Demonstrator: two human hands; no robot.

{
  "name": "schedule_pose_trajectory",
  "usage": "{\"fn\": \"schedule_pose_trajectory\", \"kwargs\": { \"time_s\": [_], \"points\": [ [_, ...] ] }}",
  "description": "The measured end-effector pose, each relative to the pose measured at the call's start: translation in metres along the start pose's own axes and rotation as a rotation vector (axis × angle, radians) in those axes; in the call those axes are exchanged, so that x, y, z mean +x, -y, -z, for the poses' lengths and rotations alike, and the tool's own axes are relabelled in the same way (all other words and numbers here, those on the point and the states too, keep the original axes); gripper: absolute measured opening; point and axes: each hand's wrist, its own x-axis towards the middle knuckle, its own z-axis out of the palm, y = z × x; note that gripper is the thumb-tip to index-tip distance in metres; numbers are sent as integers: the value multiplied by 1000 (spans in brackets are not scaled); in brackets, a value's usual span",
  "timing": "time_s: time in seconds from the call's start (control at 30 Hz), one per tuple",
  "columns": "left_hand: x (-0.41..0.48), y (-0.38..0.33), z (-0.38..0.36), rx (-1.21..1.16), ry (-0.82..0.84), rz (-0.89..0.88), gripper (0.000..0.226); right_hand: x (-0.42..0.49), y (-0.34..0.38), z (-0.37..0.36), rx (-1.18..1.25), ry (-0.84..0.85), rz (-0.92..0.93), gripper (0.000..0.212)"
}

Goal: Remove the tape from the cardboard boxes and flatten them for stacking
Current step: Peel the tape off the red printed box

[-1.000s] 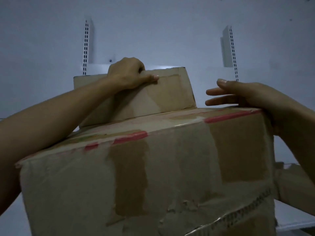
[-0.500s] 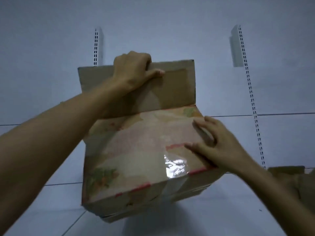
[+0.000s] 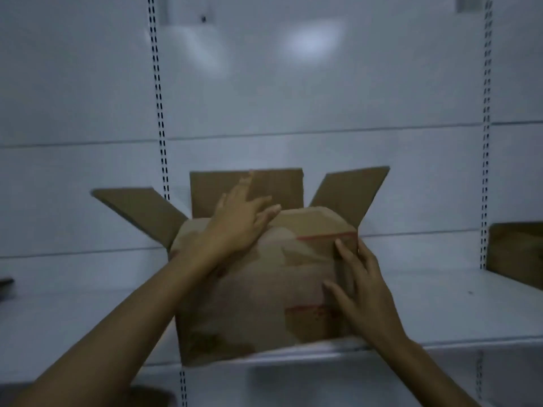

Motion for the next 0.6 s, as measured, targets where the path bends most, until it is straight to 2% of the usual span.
{"fn": "schedule_pose_trajectory", "kwargs": {
  "time_s": [0.07, 0.13, 0.2, 0.3, 0.4, 0.47, 0.53, 0.6],
  "points": [
    [-34, -2, -4, -56, -79, -56, 57, -1, -6, -8, 3, -10, 12, 73],
    [-72, 1, -21, 71, -238, -129, 55, -4, -14, -15, 9, -21, 8, 73],
    [-115, 12, -50, 213, -302, -110, 60, -10, -20, -22, 9, -21, -36, 74],
    [-158, 28, -95, 302, -214, -25, 83, -17, -16, -38, -131, -90, -63, 69],
    [-171, 30, -120, 217, -158, 26, 91, -23, 0, -58, -309, -101, 91, 74],
    [-176, 33, -125, 120, -219, 145, 97, -32, 3, -69, -229, -67, 24, 87],
    [-180, 38, -123, -119, -302, 422, 114, -39, -4, -71, -35, -89, -185, 103],
    [-175, 45, -116, -431, -304, 685, 130, -41, -9, -70, 57, -129, -295, 109]
  ]
}}
